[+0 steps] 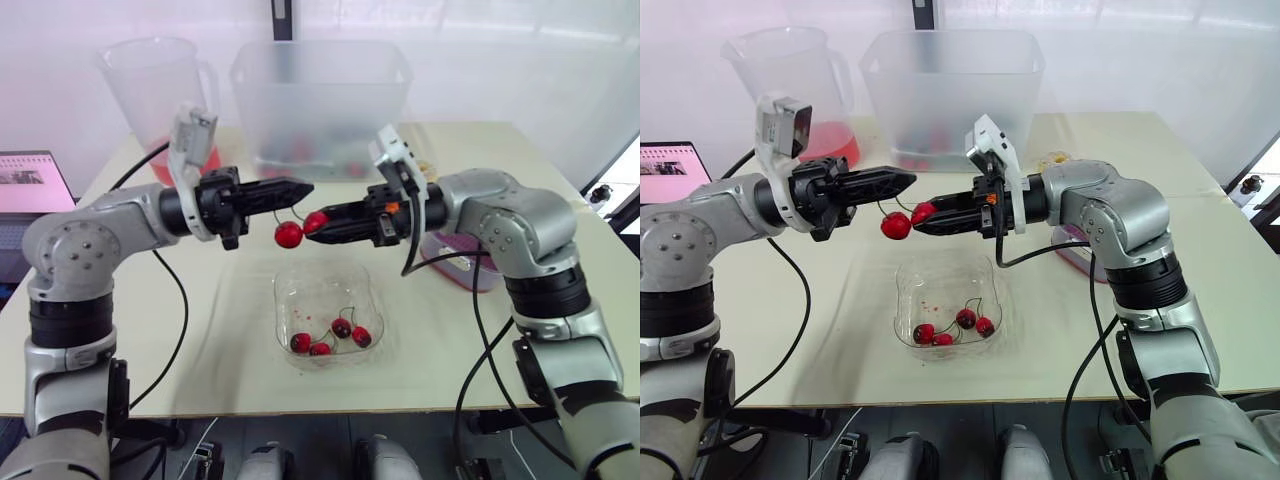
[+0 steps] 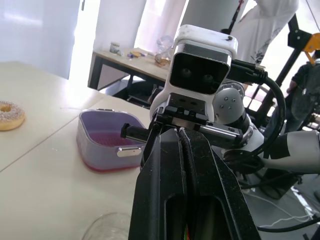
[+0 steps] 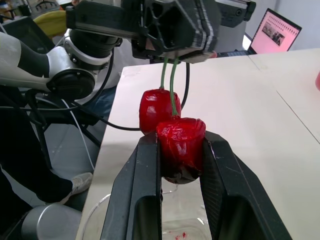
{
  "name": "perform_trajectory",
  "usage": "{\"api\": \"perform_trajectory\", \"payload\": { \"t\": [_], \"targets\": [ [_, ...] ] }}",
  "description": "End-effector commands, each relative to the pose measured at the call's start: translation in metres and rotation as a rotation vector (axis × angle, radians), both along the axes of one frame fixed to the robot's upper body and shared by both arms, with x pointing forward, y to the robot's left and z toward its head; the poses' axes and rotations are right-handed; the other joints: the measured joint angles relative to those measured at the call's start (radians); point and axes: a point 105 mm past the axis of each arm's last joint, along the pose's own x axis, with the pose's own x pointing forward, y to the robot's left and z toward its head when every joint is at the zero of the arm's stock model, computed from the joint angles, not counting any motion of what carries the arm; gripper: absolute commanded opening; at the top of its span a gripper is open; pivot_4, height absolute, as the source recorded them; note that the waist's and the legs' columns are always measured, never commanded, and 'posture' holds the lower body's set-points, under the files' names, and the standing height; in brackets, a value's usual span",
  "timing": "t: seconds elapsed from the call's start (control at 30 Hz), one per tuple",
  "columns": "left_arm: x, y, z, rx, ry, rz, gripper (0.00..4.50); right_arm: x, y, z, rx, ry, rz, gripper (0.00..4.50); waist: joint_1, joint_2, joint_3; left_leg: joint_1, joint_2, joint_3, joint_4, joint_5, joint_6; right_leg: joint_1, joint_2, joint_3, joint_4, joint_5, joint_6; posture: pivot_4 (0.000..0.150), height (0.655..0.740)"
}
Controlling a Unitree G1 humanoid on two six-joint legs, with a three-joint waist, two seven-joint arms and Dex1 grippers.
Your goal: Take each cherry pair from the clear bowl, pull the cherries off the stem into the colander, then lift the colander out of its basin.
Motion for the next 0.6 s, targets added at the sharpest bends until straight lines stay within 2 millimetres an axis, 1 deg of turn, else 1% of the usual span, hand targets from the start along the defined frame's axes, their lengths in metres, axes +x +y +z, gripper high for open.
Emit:
{"api": "perform_trajectory", "payload": {
  "t": [0.03,0.13,0.23,0.37,0.47,0.6],
  "targets": [
    [-0.003,0.0,0.012,-0.015,-0.053,0.001,0.0,-0.006,-0.003,0.009,-0.006,-0.033,0.018,0.62,0.0,0.0,0.0,0.0,0.0,0.0,0.0,0.0,0.0,0.0,0.0,0.0,0.0,0.0,0.0,0.15,0.6863],
    [-0.003,0.001,0.015,-0.028,-0.055,0.0,0.0,-0.005,-0.008,0.003,-0.026,0.019,0.014,0.62,0.0,0.0,0.0,0.0,0.0,0.0,0.0,0.0,0.0,0.0,0.0,0.0,0.0,0.0,0.0,0.15,0.6863],
    [-0.002,0.004,0.016,-0.035,-0.065,0.019,0.0,-0.002,-0.023,0.006,0.018,0.134,-0.013,0.62,0.0,0.0,0.0,0.0,0.0,0.0,0.0,0.0,0.0,0.0,0.0,0.0,0.0,0.0,0.0,0.15,0.6863],
    [0.0,0.005,0.018,-0.047,-0.075,0.04,0.0,-0.003,-0.031,0.003,0.027,0.176,-0.037,0.62,0.0,0.0,0.0,0.0,0.0,0.0,0.0,0.0,0.0,0.0,-0.001,0.0,0.0,0.0,0.0,0.15,0.6863],
    [0.002,0.005,0.02,-0.058,-0.087,0.057,0.0,-0.005,-0.036,-0.006,0.043,0.219,-0.078,0.62,0.001,0.0,0.0,0.0,0.0,0.0,0.0,0.0,0.0,0.0,-0.001,0.0,0.0,0.0,0.0,0.15,0.6863],
    [0.003,0.008,0.022,-0.088,-0.093,0.082,0.0,-0.002,-0.048,-0.016,0.053,0.244,-0.181,0.62,0.001,0.0,0.0,0.0,0.0,0.0,0.0,0.0,0.0,0.0,-0.001,0.0,0.0,0.0,0.0,0.15,0.6863]
  ]
}}
